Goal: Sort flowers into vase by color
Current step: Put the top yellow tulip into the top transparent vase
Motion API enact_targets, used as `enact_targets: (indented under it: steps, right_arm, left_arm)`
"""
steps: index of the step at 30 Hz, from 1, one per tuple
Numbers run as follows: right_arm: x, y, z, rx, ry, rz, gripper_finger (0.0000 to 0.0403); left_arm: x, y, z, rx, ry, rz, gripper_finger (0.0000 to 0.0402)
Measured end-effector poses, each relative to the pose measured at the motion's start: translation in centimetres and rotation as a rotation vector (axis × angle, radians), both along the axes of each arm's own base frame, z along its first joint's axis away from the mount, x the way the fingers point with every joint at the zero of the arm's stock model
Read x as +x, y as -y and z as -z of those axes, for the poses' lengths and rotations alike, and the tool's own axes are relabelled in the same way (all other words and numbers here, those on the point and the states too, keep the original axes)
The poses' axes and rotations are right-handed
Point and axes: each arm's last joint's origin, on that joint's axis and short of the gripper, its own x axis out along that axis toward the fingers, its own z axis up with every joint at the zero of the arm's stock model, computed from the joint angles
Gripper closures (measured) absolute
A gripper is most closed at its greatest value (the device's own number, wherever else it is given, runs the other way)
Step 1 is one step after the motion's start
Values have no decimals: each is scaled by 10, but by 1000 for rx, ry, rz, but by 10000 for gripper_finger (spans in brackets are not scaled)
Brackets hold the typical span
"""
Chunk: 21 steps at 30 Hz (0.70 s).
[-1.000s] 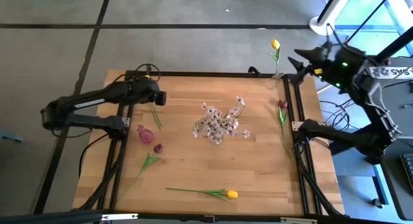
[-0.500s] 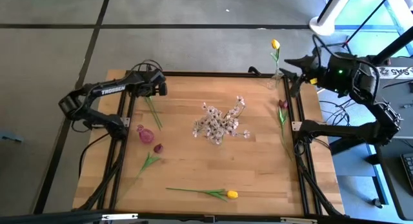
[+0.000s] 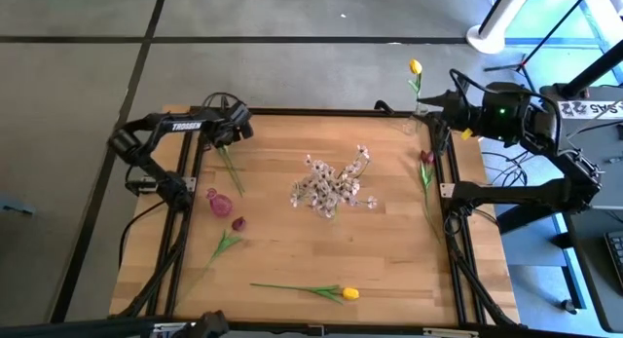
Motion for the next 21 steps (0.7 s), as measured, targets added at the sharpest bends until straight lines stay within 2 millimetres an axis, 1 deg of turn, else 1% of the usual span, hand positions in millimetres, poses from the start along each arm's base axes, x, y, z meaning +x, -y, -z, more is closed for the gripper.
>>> enact_targets:
  steps: [2,4,8,13,17,21]
  right_arm:
    - [0,0,0,-13,-6,-5,233]
    - [-1,0,0,-25,-15,-10,233]
    - [-1,0,2,-38,-46,-5,233]
    - [-2,0,1,-48,-45,8,233]
    - [-2,1,2,-55,-50,21,233]
    - [-2,1,2,-59,-53,31,233]
  left_arm:
    - [-3,-1,3,-26,7,-32,288]
    - [-3,2,1,-40,2,-31,290]
    - [3,14,-12,-15,27,10,291]
    - [2,30,-21,-8,-43,-15,291]
    - [0,25,-19,10,-56,-31,291]
    - [-3,15,-9,-9,-58,-67,291]
